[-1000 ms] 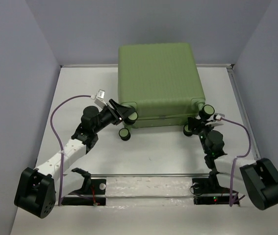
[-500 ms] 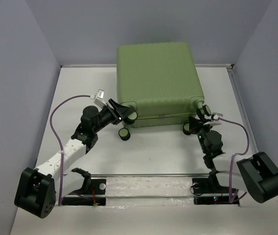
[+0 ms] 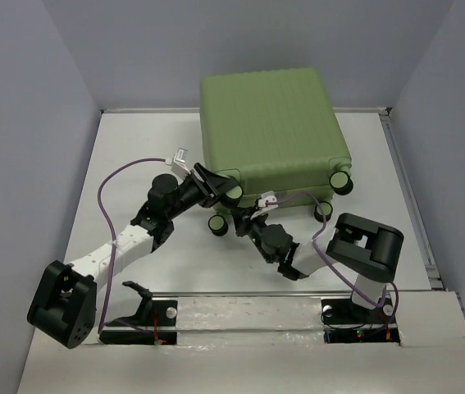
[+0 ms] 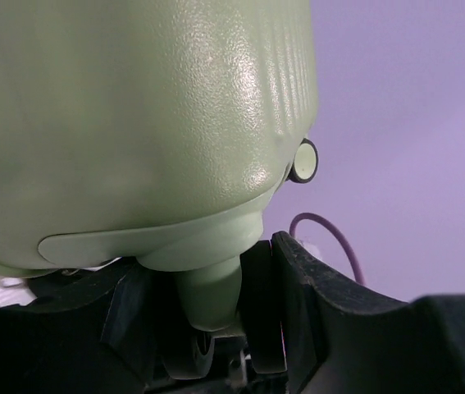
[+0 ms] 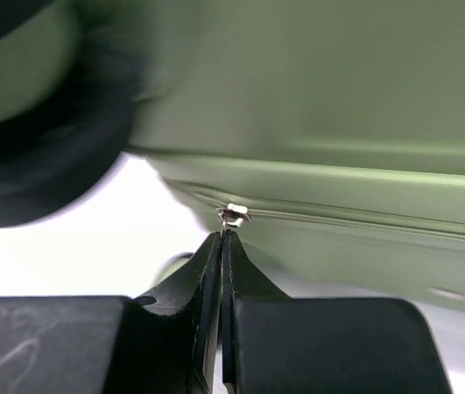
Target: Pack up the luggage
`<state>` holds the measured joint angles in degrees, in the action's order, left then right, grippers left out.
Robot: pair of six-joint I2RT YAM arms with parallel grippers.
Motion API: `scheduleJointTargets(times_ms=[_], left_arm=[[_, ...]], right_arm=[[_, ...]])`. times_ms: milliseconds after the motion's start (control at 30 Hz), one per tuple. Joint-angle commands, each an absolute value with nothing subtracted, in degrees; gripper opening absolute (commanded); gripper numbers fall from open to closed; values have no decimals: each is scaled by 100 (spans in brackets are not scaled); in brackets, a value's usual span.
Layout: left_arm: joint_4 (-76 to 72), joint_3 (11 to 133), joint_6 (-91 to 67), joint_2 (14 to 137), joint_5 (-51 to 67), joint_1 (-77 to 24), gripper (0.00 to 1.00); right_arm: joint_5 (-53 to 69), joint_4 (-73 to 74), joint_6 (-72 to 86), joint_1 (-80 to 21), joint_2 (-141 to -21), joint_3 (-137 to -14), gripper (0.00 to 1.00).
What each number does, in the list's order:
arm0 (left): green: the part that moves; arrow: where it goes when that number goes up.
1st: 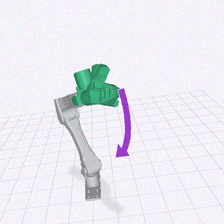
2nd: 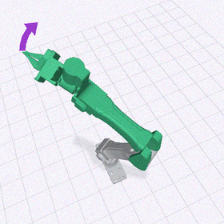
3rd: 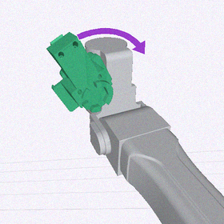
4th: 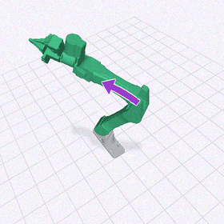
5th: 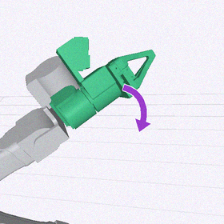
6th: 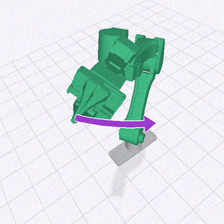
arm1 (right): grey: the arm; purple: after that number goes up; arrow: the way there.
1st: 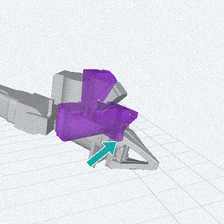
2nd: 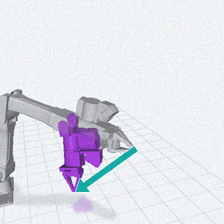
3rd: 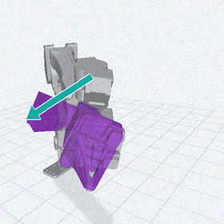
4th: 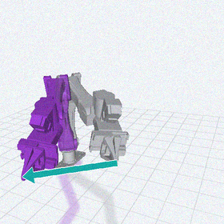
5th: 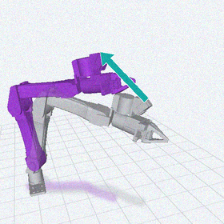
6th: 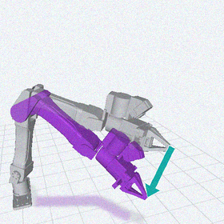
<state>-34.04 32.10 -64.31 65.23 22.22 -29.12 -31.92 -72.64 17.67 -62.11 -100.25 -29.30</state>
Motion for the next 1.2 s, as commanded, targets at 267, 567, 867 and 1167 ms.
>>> scheduleJointTargets(times_ms=[267,567,867,1167], left_arm=[[-6204,4210,-7918,6161,2971,-3287,6],[-6425,3595,-7831,5906,1952,-4210,6],[-5564,2822,-7190,5310,1442,-4131,6],[-4932,2268,-6751,4852,1336,-3762,9]], right_arm=[[-1652,-9395,3296,-7216,-11679,-5289,7],[-2540,-9202,4491,-7269,-12411,-6513,7],[-3639,-8696,3349,-7787,-10304,-3236,74],[-3946,-2483,3780,-7963,-7080,-3013,87]])
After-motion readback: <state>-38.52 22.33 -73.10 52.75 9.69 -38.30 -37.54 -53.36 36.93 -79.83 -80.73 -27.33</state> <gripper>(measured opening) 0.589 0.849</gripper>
